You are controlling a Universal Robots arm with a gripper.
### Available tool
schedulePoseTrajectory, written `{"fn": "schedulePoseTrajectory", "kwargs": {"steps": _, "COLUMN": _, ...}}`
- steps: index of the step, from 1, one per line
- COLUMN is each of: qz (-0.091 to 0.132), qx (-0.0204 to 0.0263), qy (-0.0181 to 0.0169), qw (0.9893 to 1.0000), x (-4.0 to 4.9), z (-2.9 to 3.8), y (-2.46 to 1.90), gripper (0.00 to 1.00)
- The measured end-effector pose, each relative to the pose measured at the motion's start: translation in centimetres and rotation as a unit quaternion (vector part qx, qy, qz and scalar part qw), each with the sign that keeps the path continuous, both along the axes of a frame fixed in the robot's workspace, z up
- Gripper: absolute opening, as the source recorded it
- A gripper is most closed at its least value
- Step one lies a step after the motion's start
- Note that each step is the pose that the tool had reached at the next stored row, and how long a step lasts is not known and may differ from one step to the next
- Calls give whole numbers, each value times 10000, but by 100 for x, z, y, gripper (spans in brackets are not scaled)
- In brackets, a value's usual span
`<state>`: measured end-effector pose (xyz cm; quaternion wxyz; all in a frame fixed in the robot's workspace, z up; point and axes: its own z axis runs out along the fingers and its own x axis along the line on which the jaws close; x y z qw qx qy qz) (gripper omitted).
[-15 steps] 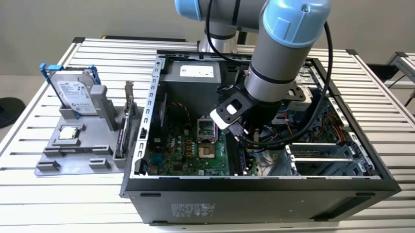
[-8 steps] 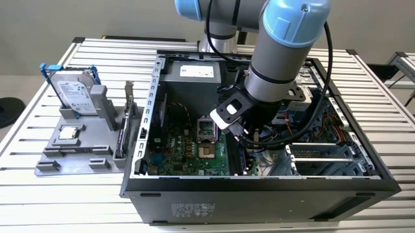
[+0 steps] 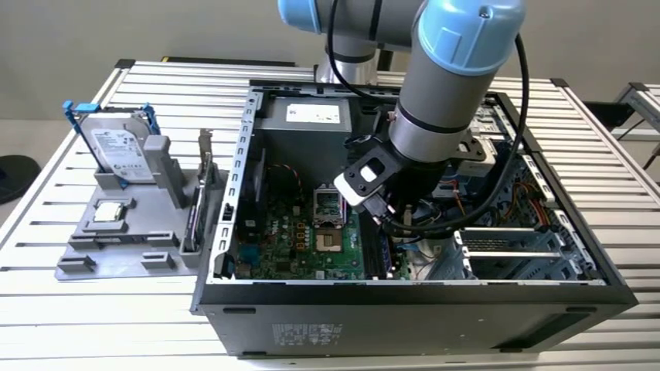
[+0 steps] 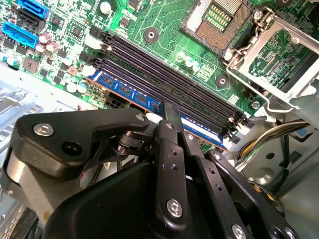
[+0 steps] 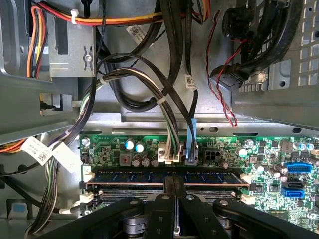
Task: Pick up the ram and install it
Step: 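Press down the ram until it locks into place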
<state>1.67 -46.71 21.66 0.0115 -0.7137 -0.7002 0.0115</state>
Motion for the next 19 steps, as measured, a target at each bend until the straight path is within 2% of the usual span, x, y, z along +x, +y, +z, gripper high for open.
{"fn": "schedulePoseTrajectory", "kwargs": {"steps": 4, "qz": 0, "qx": -4, "qy": 1, "qw": 10000, "x": 0, "z": 8, "y": 1, "gripper": 0}}
{"fn": "schedulePoseTrajectory", "kwargs": {"steps": 6, "qz": 0, "qx": 10, "qy": -3, "qw": 10000, "x": 0, "z": 19, "y": -1, "gripper": 0}}
{"fn": "schedulePoseTrajectory", "kwargs": {"steps": 8, "qz": -1, "qx": 31, "qy": -8, "qw": 10000, "x": 1, "z": 64, "y": 4, "gripper": 0}}
{"fn": "schedulePoseTrajectory", "kwargs": {"steps": 10, "qz": 0, "qx": 13, "qy": -3, "qw": 10000, "x": -1, "z": 162, "y": -1, "gripper": 0}}
{"fn": "schedulePoseTrajectory", "kwargs": {"steps": 19, "qz": 0, "qx": 14, "qy": -4, "qw": 10000, "x": 0, "z": 560, "y": -1, "gripper": 0}}
